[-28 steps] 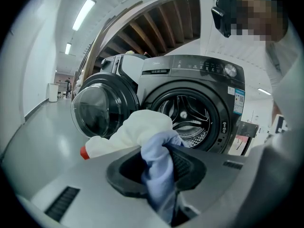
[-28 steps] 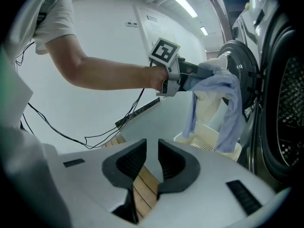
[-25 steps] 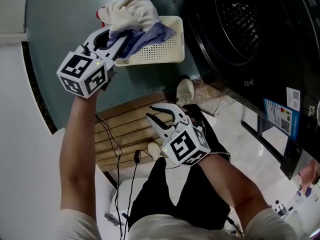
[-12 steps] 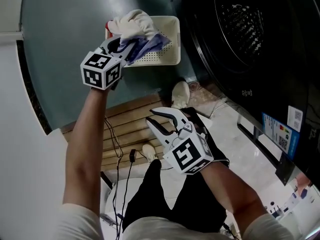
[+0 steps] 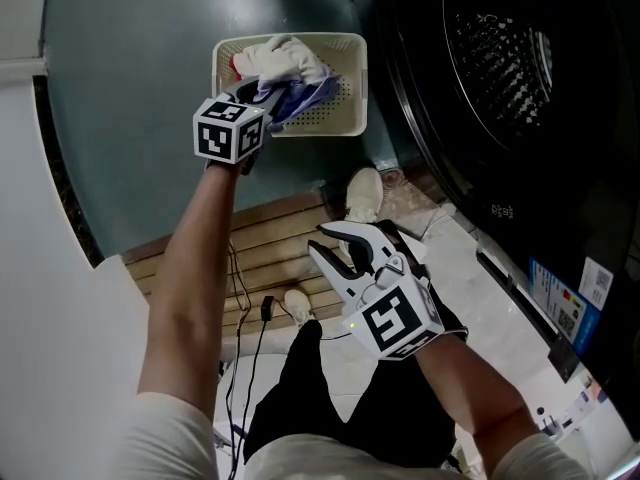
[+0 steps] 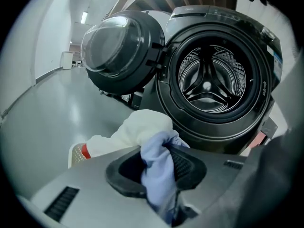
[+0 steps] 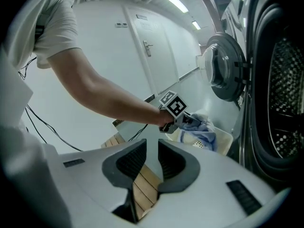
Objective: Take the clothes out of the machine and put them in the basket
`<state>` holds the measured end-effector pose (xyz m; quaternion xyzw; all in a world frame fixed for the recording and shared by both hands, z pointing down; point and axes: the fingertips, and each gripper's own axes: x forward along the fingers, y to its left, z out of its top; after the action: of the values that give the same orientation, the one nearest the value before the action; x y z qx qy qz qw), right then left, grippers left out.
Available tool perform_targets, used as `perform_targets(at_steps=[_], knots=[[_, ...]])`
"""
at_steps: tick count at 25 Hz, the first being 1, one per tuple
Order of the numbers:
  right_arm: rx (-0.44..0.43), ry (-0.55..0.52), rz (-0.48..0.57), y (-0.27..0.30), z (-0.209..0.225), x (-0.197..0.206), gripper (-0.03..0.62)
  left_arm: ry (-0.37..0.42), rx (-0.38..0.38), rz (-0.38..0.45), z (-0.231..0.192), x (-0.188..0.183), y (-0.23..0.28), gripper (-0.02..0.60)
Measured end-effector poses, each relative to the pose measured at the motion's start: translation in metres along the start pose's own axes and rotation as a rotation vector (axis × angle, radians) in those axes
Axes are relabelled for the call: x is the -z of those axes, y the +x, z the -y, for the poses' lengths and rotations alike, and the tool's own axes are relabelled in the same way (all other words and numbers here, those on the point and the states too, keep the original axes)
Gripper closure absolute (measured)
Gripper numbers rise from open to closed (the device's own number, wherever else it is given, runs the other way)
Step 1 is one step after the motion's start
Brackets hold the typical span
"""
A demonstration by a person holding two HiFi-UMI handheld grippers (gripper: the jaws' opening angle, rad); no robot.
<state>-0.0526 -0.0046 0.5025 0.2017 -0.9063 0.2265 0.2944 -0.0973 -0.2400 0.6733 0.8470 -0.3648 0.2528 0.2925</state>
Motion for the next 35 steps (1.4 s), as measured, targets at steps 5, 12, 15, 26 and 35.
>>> perform_targets(at_steps=[5,12,15,26,35], knots=[[0.0,0.012,-0.01,-0.004,0.01,0.002,0.531,-0.025,-0.031,-0.046,-0.014,0.02,0.02,0.474],[-0.016,0.014,-0.012,-0.005,0.013,0.002,0.531,-0.017,-0.079,-0.137,-0.027,0.051,0.043,0.463],[-0.017,0.01,-0.007,-0.005,0.014,-0.001,0.53,-0.012,-0.104,-0.182,-0.033,0.061,0.052,0.453],[-0.005,0.028,0.007,-0.005,0.022,-0.01,0.531,0.02,-0.152,-0.296,-0.044,0.092,0.065,0.33],[0.003,0.025,0.025,0.003,0.005,-0.023,0.531,0.019,-0.123,-0.218,-0.027,0.068,0.04,0.308]])
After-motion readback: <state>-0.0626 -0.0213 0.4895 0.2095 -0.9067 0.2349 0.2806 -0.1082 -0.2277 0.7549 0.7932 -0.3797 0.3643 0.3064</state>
